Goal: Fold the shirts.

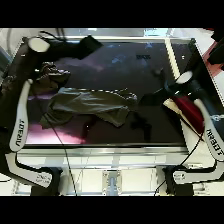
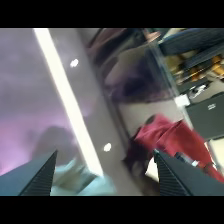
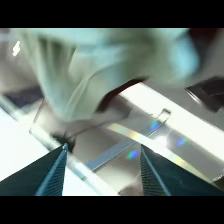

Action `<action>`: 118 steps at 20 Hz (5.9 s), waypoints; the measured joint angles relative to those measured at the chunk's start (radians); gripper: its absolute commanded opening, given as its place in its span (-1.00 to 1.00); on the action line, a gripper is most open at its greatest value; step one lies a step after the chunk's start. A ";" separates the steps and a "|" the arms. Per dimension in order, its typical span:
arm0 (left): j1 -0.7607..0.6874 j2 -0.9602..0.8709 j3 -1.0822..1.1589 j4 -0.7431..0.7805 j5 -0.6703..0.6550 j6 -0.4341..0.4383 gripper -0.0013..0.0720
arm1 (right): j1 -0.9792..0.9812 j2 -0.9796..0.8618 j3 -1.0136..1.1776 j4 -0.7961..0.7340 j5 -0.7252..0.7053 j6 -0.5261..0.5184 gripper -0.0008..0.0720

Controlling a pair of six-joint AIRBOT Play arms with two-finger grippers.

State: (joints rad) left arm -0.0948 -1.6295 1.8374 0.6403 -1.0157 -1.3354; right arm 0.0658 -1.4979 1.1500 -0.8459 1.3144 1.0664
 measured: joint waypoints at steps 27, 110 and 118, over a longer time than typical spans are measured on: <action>0.174 0.002 0.013 0.340 -0.389 0.000 0.97 | 0.283 -0.005 -0.386 0.533 -0.689 0.415 -0.89; 0.143 0.320 0.051 0.637 -0.219 -0.094 -0.94 | -0.369 0.433 0.301 0.160 -0.225 0.080 -0.89; 0.145 -0.166 0.058 0.444 0.050 -0.115 0.98 | -0.150 -0.041 0.194 0.107 -0.647 0.077 0.09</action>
State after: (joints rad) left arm 0.0505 -1.7950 1.8954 1.0840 -0.9657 -1.4502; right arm -0.0845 -1.5391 1.3437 -0.7391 0.6678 1.1439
